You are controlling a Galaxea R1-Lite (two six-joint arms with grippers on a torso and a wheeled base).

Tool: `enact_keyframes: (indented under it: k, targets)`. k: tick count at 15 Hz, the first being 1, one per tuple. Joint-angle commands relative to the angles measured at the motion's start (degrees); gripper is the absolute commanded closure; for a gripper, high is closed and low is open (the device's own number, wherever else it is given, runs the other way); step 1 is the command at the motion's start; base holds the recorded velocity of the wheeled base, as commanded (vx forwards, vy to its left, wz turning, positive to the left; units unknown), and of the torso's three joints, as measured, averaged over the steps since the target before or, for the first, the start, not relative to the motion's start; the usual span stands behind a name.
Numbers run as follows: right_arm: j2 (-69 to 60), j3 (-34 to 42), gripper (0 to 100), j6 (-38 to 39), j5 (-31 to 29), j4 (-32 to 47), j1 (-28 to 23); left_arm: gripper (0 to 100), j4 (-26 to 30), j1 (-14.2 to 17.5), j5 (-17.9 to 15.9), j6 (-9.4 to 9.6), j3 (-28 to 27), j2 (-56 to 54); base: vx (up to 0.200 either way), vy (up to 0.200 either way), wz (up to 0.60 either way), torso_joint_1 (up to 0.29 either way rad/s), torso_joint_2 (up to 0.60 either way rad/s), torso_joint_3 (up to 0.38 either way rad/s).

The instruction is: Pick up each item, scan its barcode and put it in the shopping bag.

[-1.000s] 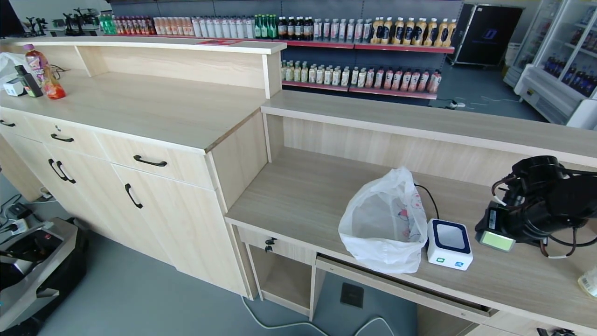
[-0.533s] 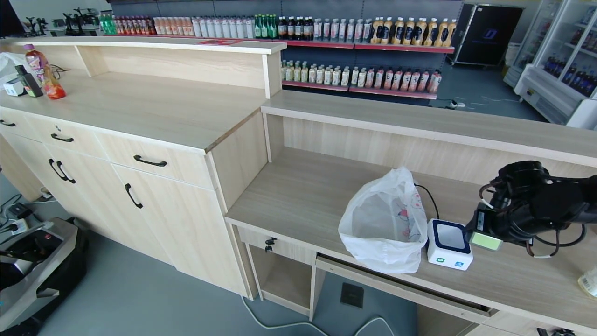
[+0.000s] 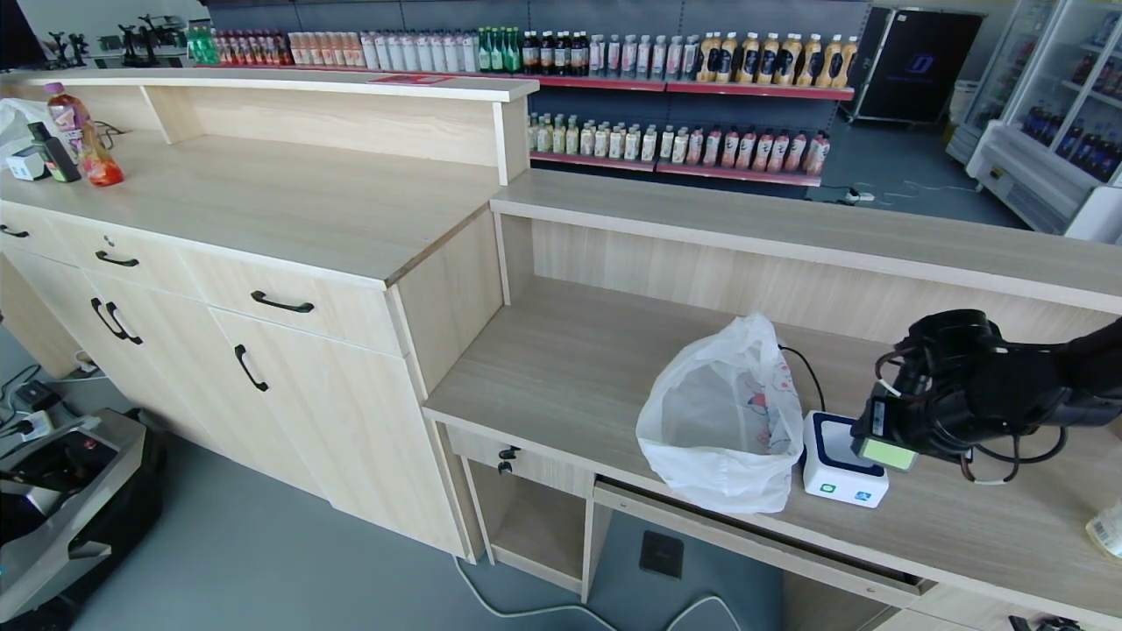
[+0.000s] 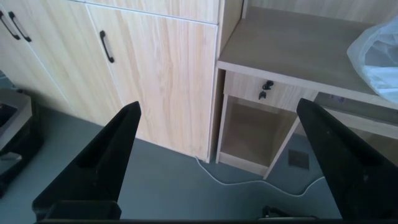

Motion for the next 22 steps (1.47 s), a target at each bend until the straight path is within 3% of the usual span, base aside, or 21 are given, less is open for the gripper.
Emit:
enact_keyframes:
  k: [1, 17, 20, 22]
  targets:
    - [1.39, -0.01, 100, 0.1, 0.1, -0.26, 0.11, 0, 0.0, -0.01, 0.01, -0.09, 0.0, 0.06, 0.0, 0.0, 0.0, 0.0, 0.0, 0.0]
    - [3.59, 0.17, 100, -0.16, 0.62, -5.36, 1.96, 0, 0.0, -0.01, 0.01, 0.0, 0.0, 0.06, 0.0, 0.0, 0.0, 0.0, 0.0, 0.0]
    - [-2.3, 4.03, 100, -11.94, 0.01, -14.32, 3.54, 0, 0.0, -0.01, 0.01, -0.09, 0.0, 0.06, 0.0, 0.0, 0.0, 0.0, 0.0, 0.0]
    - [-5.46, 11.68, 100, -24.15, 0.01, -29.09, 3.1, 0, 0.0, -0.01, 0.01, -0.09, 0.0, -0.02, 0.0, 0.0, 0.0, 0.0, 0.0, 0.0]
